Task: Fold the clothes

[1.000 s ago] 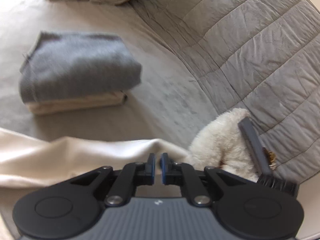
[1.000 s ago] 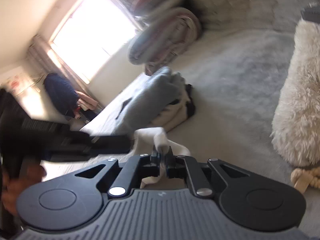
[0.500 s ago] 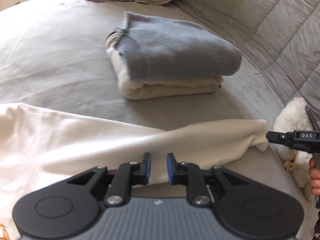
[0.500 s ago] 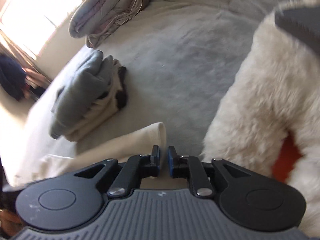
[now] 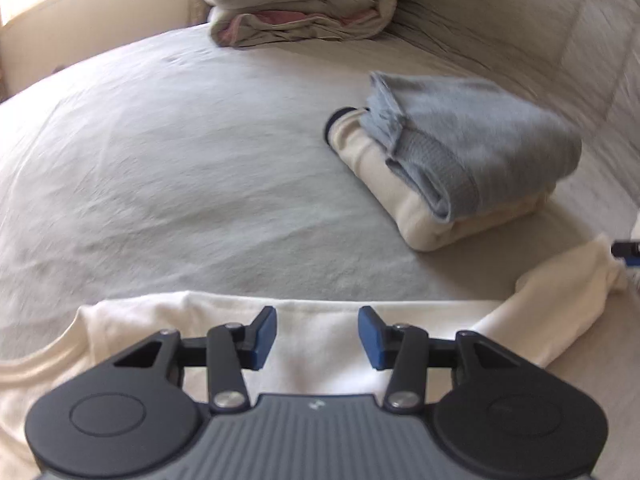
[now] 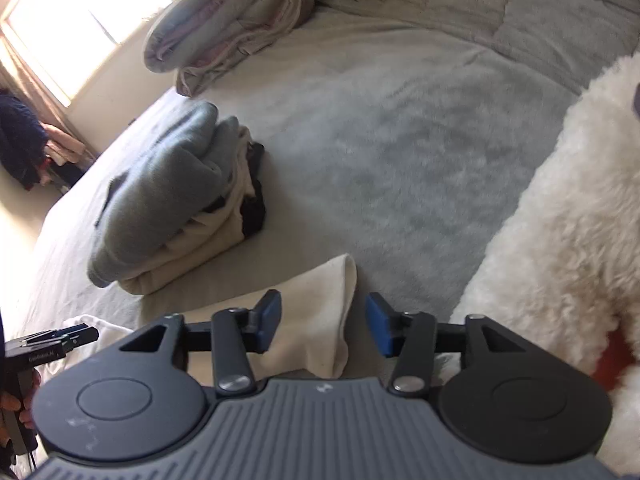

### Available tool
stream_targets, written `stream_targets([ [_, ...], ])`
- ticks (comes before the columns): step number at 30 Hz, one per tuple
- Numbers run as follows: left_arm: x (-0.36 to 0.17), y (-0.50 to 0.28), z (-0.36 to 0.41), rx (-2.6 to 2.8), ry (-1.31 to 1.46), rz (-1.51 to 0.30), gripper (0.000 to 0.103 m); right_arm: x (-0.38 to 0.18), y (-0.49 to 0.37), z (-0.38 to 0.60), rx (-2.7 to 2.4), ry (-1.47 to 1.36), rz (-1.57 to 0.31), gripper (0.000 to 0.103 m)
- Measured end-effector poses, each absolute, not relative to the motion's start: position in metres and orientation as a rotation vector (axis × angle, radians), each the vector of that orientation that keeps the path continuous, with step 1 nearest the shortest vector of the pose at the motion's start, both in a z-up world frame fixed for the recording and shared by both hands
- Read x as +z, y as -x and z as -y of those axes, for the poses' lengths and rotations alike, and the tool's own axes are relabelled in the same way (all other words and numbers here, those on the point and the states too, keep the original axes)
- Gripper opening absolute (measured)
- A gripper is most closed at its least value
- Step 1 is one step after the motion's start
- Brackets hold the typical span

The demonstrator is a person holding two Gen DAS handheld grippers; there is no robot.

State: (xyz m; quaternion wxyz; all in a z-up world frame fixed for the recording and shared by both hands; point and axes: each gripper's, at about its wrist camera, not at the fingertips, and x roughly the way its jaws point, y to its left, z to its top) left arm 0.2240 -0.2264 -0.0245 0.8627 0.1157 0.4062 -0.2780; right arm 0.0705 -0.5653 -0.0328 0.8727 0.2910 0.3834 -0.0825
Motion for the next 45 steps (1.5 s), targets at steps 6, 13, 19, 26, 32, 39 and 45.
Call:
stream_targets([
  [6, -0.036, -0.226, 0.242, -0.661, -0.323, -0.814, 0.047, -0.037, -0.072, 0.564, -0.185, -0.620, -0.780, 0.045],
  [13, -0.041, -0.224, 0.244, -0.736, -0.404, -0.791, 0.055, -0.042, -0.075, 0.559, -0.194, -0.634, -0.765, 0.033],
  [19, -0.042, -0.216, 0.240, -0.792, -0.419, -0.801, 0.044, -0.042, -0.069, 0.553, -0.176, -0.618, -0.761, 0.014],
  [26, -0.044, -0.191, 0.240, -0.675, -0.357, -0.693, 0.001, -0.029, -0.056, 0.536, -0.192, -0.495, -0.680, 0.007],
  [32, -0.039, -0.183, 0.224, -0.538, -0.167, -0.582, 0.001, -0.009, -0.052, 0.533, -0.205, -0.360, -0.622, 0.006],
  [39, -0.057, -0.192, 0.244, -0.463, -0.169, -0.637, 0.004, -0.030, -0.086, 0.534, -0.268, -0.297, -0.694, 0.006],
  [45, -0.047, -0.180, 0.237, -0.472, -0.133, -0.639, 0.041, -0.044, -0.089, 0.532, -0.325, -0.279, -0.726, 0.015],
])
